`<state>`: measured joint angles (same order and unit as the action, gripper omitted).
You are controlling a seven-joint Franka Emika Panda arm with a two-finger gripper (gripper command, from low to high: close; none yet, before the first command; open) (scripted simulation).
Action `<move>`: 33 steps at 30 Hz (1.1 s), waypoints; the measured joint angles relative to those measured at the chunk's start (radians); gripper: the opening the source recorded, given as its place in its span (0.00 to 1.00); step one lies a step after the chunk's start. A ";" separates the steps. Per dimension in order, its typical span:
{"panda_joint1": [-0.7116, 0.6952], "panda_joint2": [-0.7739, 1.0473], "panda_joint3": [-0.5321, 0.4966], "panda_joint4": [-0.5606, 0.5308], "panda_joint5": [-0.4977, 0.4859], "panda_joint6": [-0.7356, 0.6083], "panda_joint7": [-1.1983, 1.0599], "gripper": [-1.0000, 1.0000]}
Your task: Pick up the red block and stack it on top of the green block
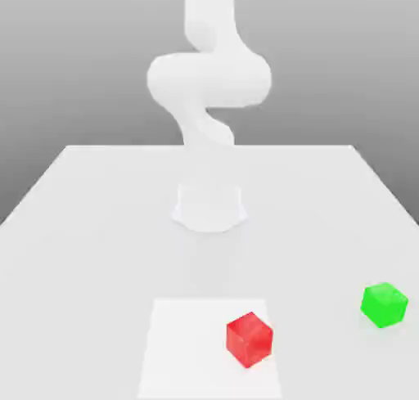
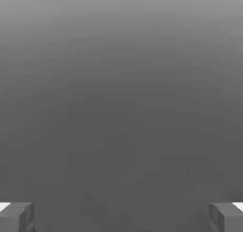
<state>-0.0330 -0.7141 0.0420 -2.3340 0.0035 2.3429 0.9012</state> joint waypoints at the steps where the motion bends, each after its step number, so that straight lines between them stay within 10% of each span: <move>1: -0.013 0.037 0.018 -0.015 0.001 0.018 0.044 0.50; 17: -0.151 0.587 0.238 -0.232 -0.059 0.292 0.750 0.50; 28: -0.059 0.973 0.154 -0.293 -0.191 0.535 1.117 0.50; 29: -0.039 1.006 0.129 -0.287 -0.212 0.563 1.133 0.00; 33: -0.039 1.006 0.129 -0.287 -0.212 0.565 1.133 0.00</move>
<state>-0.0718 0.2923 0.1714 -2.6215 -0.2088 2.9078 2.0346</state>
